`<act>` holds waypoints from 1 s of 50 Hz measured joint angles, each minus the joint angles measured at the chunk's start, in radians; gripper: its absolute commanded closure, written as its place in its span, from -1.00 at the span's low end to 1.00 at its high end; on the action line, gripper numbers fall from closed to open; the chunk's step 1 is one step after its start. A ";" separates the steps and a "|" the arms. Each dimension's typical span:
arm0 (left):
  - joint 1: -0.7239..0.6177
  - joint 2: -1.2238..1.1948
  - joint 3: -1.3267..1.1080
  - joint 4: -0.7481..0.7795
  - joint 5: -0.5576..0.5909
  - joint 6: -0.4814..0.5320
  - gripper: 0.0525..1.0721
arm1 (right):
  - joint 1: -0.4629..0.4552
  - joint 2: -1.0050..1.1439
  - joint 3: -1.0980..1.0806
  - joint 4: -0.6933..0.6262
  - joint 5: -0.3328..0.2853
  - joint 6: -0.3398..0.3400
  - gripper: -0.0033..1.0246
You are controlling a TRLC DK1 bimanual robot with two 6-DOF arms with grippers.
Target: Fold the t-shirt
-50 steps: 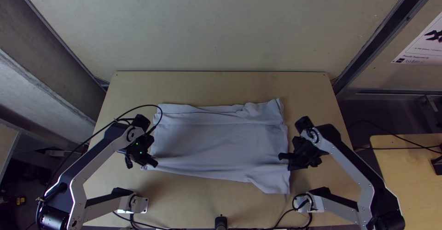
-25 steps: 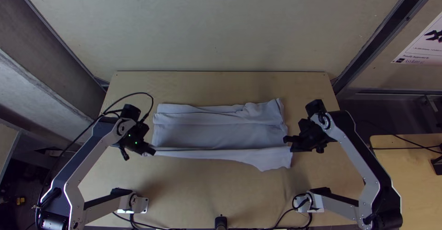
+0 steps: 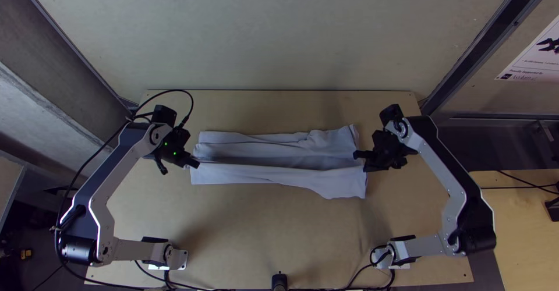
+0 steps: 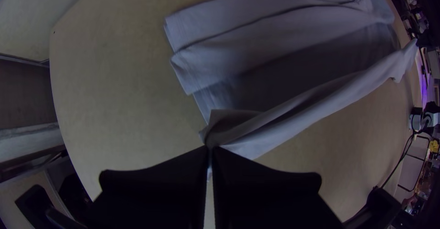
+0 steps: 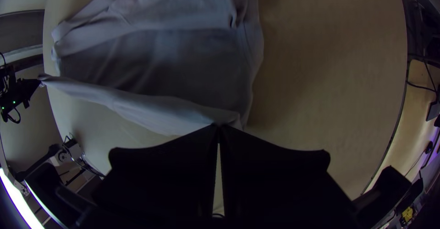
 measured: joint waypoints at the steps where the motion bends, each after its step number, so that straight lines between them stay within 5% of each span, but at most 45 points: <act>1: 0.000 0.011 0.010 0.002 0.000 0.003 0.94 | -0.002 0.011 0.012 0.002 0.000 0.000 0.95; 37: 0.000 0.369 0.307 0.060 0.000 0.013 0.94 | -0.042 0.558 0.540 0.029 0.011 0.000 0.95; 42: 0.000 0.397 0.307 0.090 0.000 0.013 0.62 | -0.045 0.597 0.561 0.030 0.013 0.000 0.95; 50: 0.000 0.435 0.307 0.123 0.000 0.001 0.61 | -0.050 0.627 0.560 0.065 0.035 -0.001 0.95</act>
